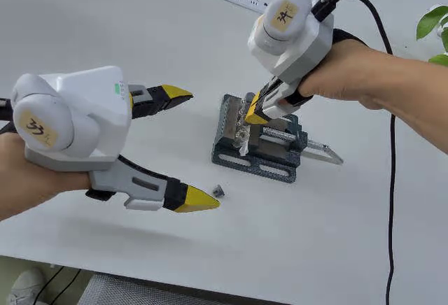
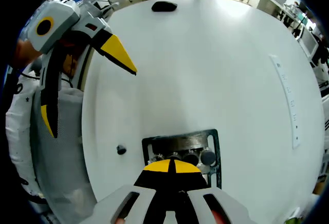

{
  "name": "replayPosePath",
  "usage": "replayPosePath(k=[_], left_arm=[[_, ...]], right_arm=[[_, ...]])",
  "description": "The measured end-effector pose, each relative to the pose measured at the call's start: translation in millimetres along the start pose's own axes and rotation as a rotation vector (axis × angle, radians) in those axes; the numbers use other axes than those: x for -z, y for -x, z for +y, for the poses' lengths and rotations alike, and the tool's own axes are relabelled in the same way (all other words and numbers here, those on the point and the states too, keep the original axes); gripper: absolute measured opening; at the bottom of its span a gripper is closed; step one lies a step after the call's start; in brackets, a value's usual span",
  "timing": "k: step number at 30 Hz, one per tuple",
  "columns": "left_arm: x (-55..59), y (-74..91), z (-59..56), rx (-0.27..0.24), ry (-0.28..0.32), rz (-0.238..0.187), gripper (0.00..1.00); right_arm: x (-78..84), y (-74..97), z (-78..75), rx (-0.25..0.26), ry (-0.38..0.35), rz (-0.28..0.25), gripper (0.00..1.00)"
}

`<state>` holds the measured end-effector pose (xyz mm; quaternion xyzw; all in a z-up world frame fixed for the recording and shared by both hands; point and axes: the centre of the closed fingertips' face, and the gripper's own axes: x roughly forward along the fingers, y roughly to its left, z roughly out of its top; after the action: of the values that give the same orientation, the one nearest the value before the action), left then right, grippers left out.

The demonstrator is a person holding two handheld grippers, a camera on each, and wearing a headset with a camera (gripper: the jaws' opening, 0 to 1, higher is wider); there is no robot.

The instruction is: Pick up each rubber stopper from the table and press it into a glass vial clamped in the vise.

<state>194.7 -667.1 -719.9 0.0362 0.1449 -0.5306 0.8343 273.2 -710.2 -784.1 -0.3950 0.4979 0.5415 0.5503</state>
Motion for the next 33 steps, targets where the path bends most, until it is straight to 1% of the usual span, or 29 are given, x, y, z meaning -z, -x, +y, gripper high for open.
replayPosePath(k=[2, 3, 4, 5, 6, 8, 9, 10, 12, 13, 15, 16, 25, 27, 33], left_arm=[[0.6, -0.4, -0.5, 0.002, -0.002, 0.003, 0.9], [0.2, -0.8, -1.0, 0.003, -0.001, 0.002, 0.9], [0.0, -1.1, -1.3, 0.004, -0.001, 0.002, 0.9], [0.0, -1.2, -1.6, 0.005, -0.002, 0.003, 0.9], [0.4, -0.7, -1.6, 0.005, -0.004, 0.006, 0.9], [-0.4, 0.4, -1.5, 0.004, -0.001, 0.002, 0.9], [0.1, 1.1, -1.0, 0.003, -0.003, 0.005, 0.9], [1.1, 1.8, -0.5, 0.001, -0.005, 0.01, 0.9], [1.5, 3.5, 0.5, -0.004, -0.001, 0.009, 0.9], [1.1, 4.3, 0.5, -0.004, 0.0, 0.008, 0.9], [2.0, 4.6, 0.5, -0.004, -0.004, 0.014, 0.9], [2.6, 4.8, 0.8, -0.004, -0.004, 0.017, 0.9], [-1.0, 4.7, 0.9, -0.005, -0.014, 0.019, 0.91], [-1.1, 4.8, 0.7, -0.004, -0.017, 0.022, 0.91], [-2.3, 4.7, -0.4, -0.002, -0.02, 0.027, 0.91]], right_arm=[[-1.5, -2.1, 1.4, 0.005, 0.003, 0.001, 0.0], [-0.8, -0.7, 1.2, 0.027, 0.042, 0.021, 0.0], [-1.1, 0.4, 3.4, 0.032, 0.074, 0.032, 0.0], [-2.1, 0.7, 6.2, 0.026, 0.058, 0.025, 0.0], [-1.5, 1.6, 3.6, 0.017, 0.017, 0.008, 0.0], [-0.1, 2.7, 1.1, 0.009, 0.017, -0.006, 0.0], [-0.8, 2.5, -2.0, -0.003, 0.003, -0.022, 0.0], [-1.2, 2.0, 0.1, -0.014, -0.035, -0.036, 0.0], [0.3, 2.4, -0.9, -0.02, -0.036, -0.043, 0.0], [0.8, 2.2, -3.5, -0.026, -0.056, -0.053, 0.0], [0.9, 1.9, -3.2, -0.036, -0.077, -0.067, 0.0], [2.0, 1.9, -6.4, -0.041, -0.092, -0.075, 0.0], [1.4, 1.8, -3.4, -0.022, -0.087, -0.1, 0.0], [3.6, 3.2, -0.2, -0.018, -0.084, -0.101, 0.0], [5.8, 10.9, -1.1, -0.006, -0.092, -0.127, 0.0]])
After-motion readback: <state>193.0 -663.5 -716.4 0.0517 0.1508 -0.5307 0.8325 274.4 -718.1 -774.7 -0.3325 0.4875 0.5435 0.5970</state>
